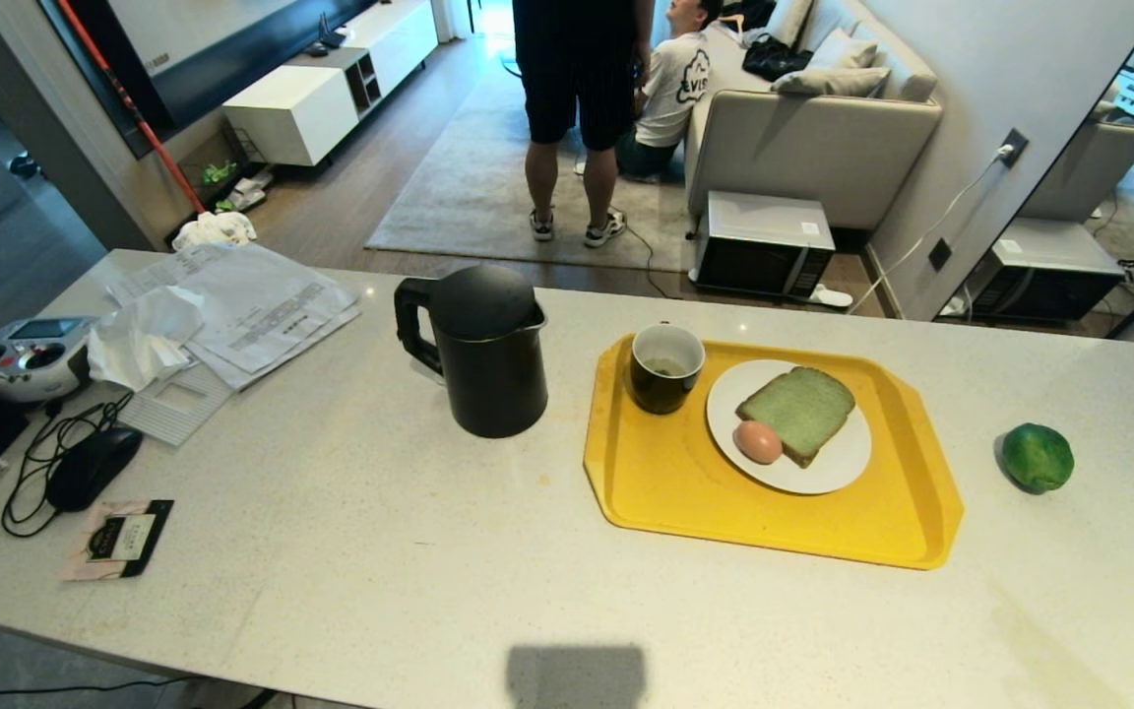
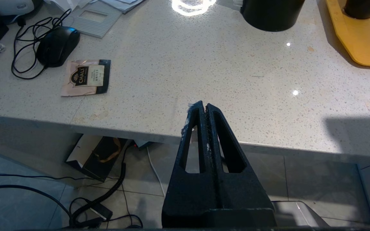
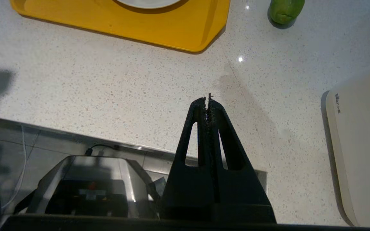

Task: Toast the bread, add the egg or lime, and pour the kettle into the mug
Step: Pick up the kettle

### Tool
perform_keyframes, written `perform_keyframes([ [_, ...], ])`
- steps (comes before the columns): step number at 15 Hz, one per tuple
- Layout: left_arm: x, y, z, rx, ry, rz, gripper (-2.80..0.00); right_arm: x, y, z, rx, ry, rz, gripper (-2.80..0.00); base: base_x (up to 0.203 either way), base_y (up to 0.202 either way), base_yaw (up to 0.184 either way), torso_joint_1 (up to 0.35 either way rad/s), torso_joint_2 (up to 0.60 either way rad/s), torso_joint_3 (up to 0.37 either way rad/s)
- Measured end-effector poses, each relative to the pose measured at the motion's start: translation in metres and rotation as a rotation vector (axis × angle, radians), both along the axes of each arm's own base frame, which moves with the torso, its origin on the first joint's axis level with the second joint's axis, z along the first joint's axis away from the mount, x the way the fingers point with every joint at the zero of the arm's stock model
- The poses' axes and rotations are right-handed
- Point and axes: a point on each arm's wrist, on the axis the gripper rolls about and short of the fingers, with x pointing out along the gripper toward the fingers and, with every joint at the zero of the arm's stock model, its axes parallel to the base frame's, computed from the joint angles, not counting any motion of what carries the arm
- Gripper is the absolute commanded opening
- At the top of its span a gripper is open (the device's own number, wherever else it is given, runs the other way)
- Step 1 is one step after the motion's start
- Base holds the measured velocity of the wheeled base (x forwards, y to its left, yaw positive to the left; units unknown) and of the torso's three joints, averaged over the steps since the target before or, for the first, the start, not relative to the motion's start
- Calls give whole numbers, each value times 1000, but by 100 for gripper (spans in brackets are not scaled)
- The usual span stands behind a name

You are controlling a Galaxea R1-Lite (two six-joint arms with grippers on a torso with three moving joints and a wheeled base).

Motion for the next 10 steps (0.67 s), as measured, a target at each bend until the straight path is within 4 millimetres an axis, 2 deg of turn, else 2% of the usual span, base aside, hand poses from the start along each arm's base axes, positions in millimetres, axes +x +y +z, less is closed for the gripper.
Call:
perform_keyframes([
  [4, 0, 0, 0, 0, 0, 0, -280, 4, 1, -16, -30, -80, 62, -280, 0, 0, 0, 0, 0, 0],
  [10, 0, 0, 0, 0, 0, 0, -280, 4, 1, -18, 21, -85, 49, -280, 0, 0, 0, 0, 0, 0],
])
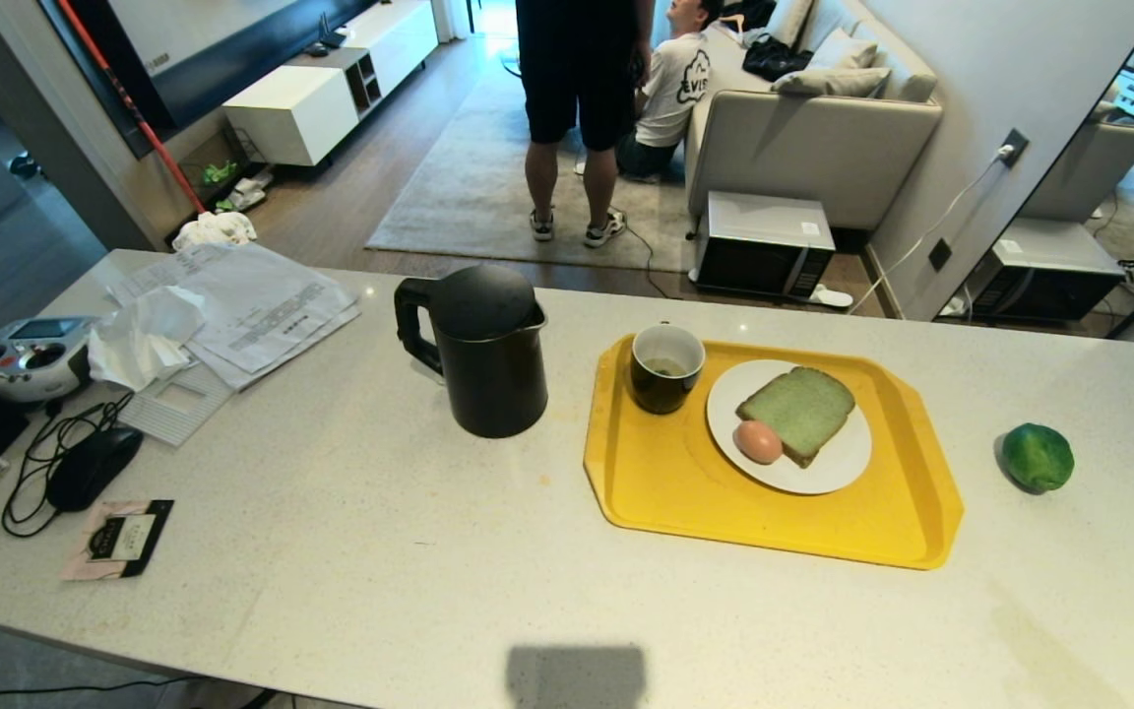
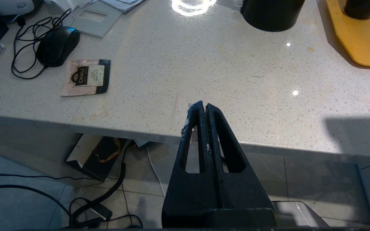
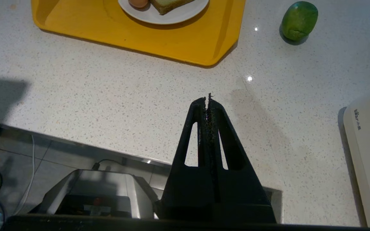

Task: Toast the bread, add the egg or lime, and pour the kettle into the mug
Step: Pick up the kettle

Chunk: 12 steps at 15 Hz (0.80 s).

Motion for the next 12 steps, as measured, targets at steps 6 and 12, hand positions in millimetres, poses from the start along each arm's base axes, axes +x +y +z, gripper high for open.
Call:
perform_keyframes([
  [6, 0, 0, 0, 0, 0, 0, -280, 0, 0, 0, 5, -1, -4, -280, 0, 0, 0, 0, 0, 0],
  [12, 0, 0, 0, 0, 0, 0, -280, 0, 0, 0, 4, 0, -3, -280, 0, 0, 0, 0, 0, 0],
])
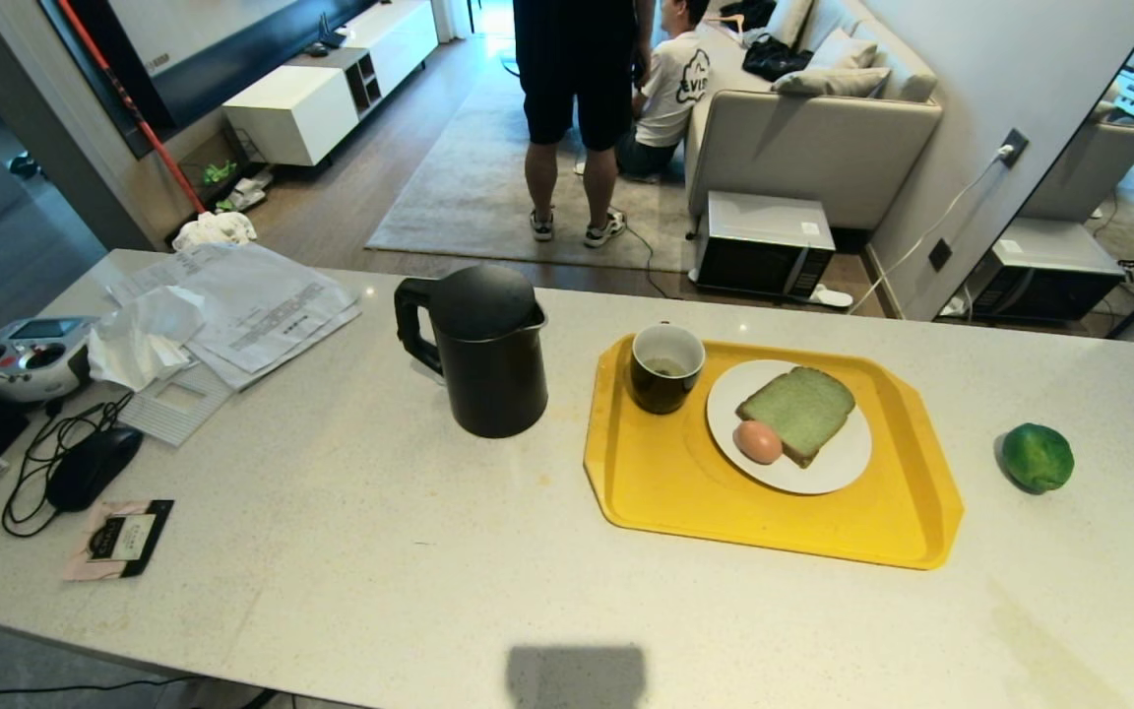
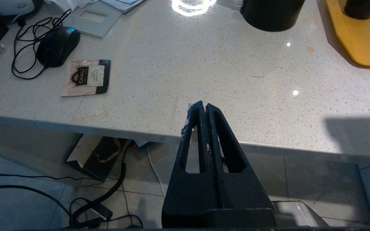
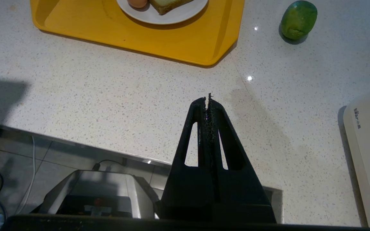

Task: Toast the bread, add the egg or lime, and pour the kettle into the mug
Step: Pick up the kettle

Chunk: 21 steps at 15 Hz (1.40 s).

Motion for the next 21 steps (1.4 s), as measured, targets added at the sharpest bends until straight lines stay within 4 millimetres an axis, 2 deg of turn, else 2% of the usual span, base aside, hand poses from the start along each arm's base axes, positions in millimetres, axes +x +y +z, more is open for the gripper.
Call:
perform_keyframes([
  [5, 0, 0, 2, 11, -6, 0, -280, 0, 0, 0, 0, -1, 0, -280, 0, 0, 0, 0, 0, 0],
  [7, -5, 0, 20, 14, -41, -2, -280, 0, 0, 0, 0, 0, 0, -280, 0, 0, 0, 0, 0, 0],
  [9, -6, 0, 55, 14, -48, 7, -280, 0, 0, 0, 0, 0, -1, -280, 0, 0, 0, 0, 0, 0],
  [12, 7, 1, 131, 13, -66, 37, -280, 0, 0, 0, 0, 0, 0, -280, 0, 0, 0, 0, 0, 0],
  [15, 50, 2, 188, 18, -20, 76, -280, 0, 0, 0, 0, -1, 0, -280, 0, 0, 0, 0, 0, 0],
  [17, 86, 2, 206, 28, -6, 82, -280, 0, 0, 0, 0, 0, 0, -280, 0, 0, 0, 0, 0, 0],
  [19, 124, 7, 206, 35, -6, 57, -280, 0, 0, 0, 0, 0, 0, -280, 0, 0, 0, 0, 0, 0],
  [21, 163, 20, 188, 40, 4, 20, -280, 0, 0, 0, 0, 1, 0, -280, 0, 0, 0, 0, 0, 0],
])
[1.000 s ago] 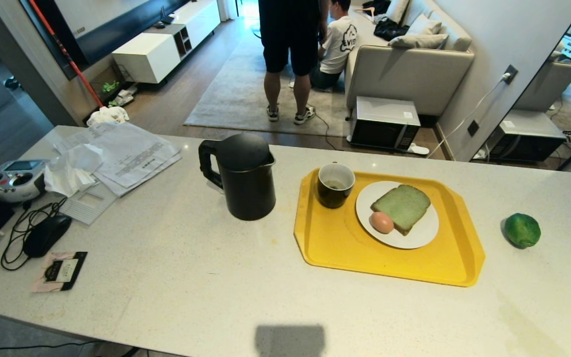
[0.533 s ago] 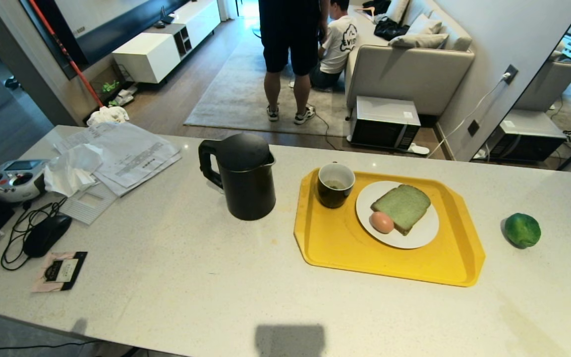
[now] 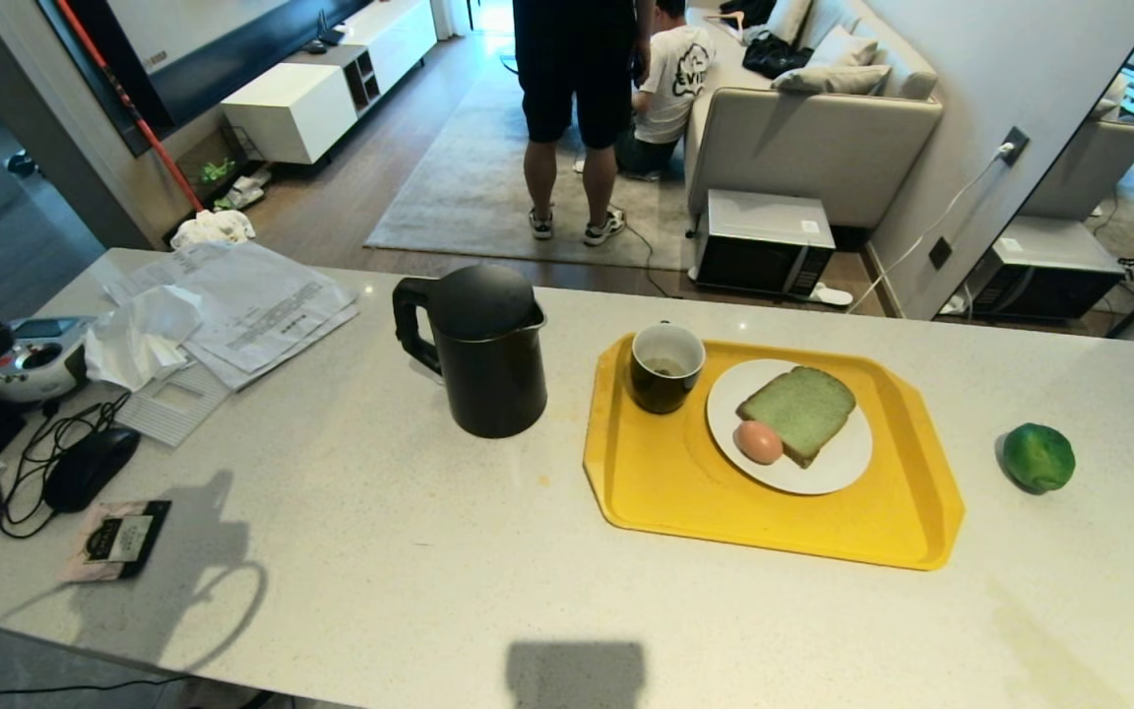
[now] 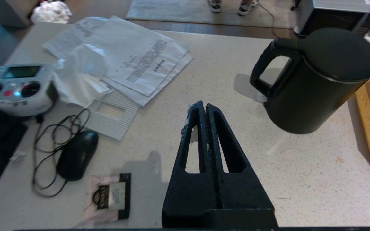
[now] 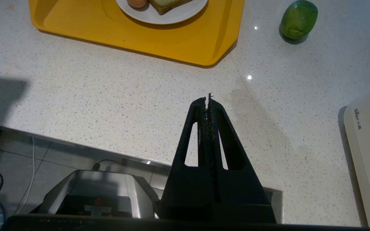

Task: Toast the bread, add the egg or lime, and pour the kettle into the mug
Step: Pick up the kettle

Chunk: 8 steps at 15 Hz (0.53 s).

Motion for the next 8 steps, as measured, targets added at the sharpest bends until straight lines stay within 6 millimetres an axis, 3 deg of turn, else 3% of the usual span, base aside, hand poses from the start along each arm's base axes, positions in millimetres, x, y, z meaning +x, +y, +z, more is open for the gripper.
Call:
perform_keyframes([
  [5, 67, 23, -64, 18, -3, -190, -280, 0, 0, 0, 0, 0, 0, -280, 0, 0, 0, 0, 0, 0],
  [8, 92, 27, -81, 39, -55, -261, -280, 0, 0, 0, 0, -1, 0, -280, 0, 0, 0, 0, 0, 0],
])
